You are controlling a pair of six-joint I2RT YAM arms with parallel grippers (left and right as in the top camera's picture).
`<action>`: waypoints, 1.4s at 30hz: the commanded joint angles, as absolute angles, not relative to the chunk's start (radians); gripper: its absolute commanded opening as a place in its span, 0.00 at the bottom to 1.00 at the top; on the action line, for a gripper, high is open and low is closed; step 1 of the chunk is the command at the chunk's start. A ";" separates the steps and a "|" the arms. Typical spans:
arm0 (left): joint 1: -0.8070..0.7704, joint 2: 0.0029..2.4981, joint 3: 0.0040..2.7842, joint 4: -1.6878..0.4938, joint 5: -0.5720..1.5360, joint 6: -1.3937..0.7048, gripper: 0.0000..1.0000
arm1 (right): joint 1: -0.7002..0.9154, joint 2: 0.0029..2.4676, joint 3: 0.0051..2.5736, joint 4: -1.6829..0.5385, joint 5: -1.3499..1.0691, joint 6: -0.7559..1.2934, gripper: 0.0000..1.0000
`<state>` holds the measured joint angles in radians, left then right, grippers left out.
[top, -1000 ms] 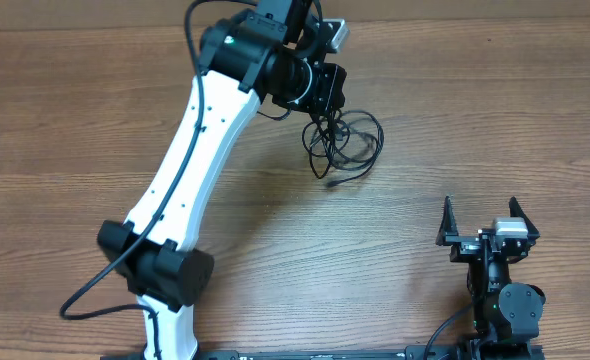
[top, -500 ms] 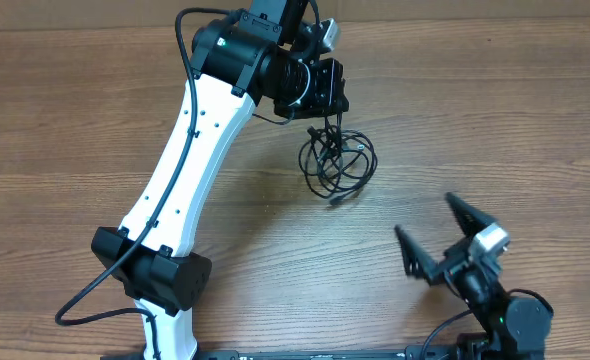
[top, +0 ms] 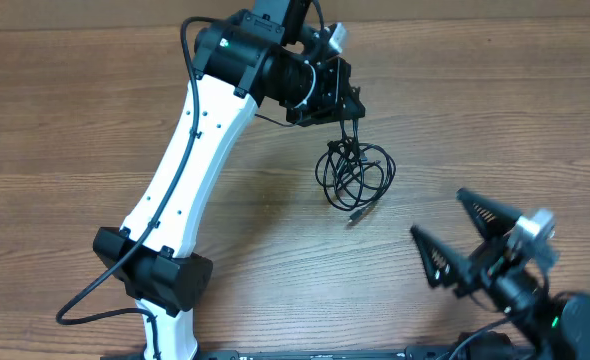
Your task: Untangle cables
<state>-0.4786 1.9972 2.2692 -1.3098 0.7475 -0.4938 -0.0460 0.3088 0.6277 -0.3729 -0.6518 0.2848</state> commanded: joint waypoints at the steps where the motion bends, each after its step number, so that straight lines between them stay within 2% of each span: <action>1: -0.517 1.976 2.291 -1.306 0.786 -0.340 0.04 | -0.057 0.487 0.761 -0.475 -0.641 0.231 1.00; 7: -0.563 1.976 2.291 -1.326 0.787 -0.136 0.04 | -0.055 0.759 0.801 -0.484 -1.004 0.264 1.00; 14: -0.547 1.976 2.291 -1.369 0.798 -0.052 0.04 | -0.055 0.988 0.801 -0.456 -0.996 0.329 1.00; 22: -0.519 1.976 2.291 -1.388 1.132 -0.021 0.04 | -0.049 1.198 0.801 -0.368 -0.998 0.421 0.99; 28: -0.519 1.976 2.291 -1.385 1.146 -0.021 0.04 | 0.015 1.278 0.801 -0.359 -0.996 0.419 0.94; 30: -0.519 1.976 2.291 -1.381 1.146 -0.022 0.04 | 0.035 1.288 0.801 -0.353 -0.996 0.419 0.86; 34: -0.510 1.976 2.291 -1.380 1.142 -0.022 0.04 | 0.065 1.293 0.801 -0.353 -0.959 0.421 0.57; 38: -0.495 1.976 2.291 -1.380 1.142 -0.045 0.04 | 0.085 1.293 0.800 -0.381 -0.887 0.457 0.16; 40: -0.483 1.976 2.291 -1.374 1.147 -0.094 0.04 | 0.097 1.293 0.799 -0.427 -0.783 0.495 0.06; 42: -0.466 1.976 2.291 -1.355 1.172 -0.157 0.04 | 0.107 1.293 0.798 -0.480 -0.643 0.539 0.04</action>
<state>-0.4946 1.9972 2.2692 -1.3750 1.0966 -0.0731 0.0917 1.2877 0.7853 -0.4450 -0.8593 0.4675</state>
